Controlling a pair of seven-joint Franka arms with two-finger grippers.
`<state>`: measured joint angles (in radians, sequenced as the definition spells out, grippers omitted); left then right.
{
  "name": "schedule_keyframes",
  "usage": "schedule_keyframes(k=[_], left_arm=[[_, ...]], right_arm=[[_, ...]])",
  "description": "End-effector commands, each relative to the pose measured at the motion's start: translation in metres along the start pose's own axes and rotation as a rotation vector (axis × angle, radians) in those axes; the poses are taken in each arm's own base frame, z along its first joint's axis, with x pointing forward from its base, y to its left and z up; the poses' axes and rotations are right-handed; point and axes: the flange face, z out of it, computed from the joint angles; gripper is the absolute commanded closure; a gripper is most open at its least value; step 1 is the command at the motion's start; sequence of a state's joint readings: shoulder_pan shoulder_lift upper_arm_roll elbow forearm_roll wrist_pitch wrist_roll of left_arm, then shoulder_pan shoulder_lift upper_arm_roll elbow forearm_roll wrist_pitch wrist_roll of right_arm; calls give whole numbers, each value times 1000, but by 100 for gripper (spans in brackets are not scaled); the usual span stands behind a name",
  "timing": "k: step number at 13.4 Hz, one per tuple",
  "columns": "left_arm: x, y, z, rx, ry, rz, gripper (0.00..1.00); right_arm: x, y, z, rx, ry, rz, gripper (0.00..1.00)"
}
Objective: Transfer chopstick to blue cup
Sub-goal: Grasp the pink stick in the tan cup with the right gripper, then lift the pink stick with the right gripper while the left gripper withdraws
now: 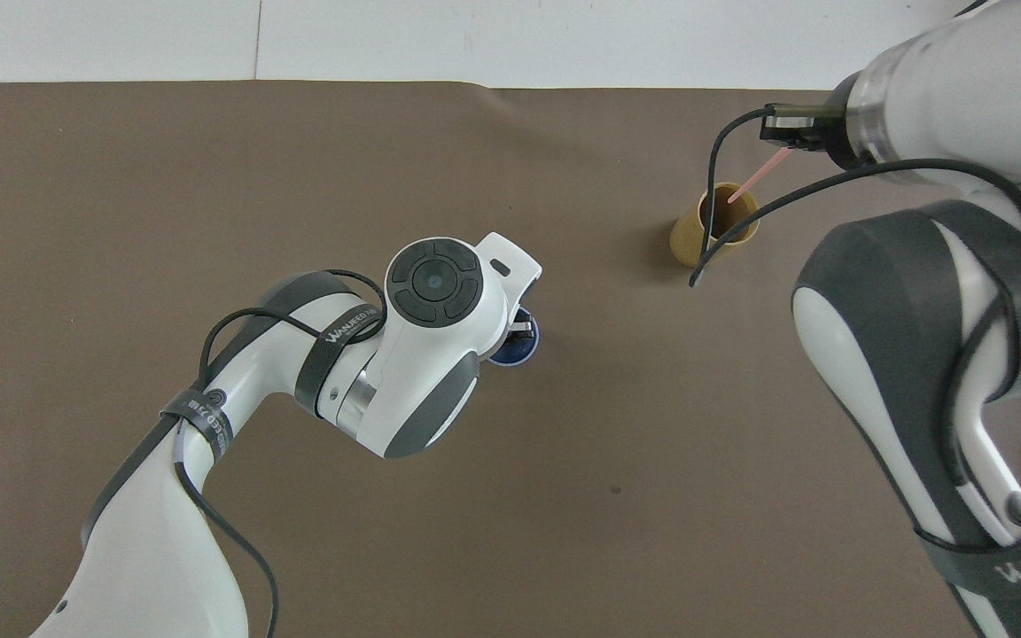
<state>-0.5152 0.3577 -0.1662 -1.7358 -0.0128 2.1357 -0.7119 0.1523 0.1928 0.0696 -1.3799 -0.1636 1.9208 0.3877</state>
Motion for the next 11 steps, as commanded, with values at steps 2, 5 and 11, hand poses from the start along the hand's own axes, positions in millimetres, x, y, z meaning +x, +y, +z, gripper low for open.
schedule_keyframes(k=[2, 5, 11], left_arm=[[0, -1, 1, 18, 14, -18, 16], [14, -26, -43, 21, 33, -65, 0], [55, -157, -139, 53, 44, 3, 0]], right_arm=[[-15, 14, -12, 80, -54, 45, 100], [-19, 6, -11, 109, -70, 54, 100], [-49, -50, -24, 227, -125, 35, 100]])
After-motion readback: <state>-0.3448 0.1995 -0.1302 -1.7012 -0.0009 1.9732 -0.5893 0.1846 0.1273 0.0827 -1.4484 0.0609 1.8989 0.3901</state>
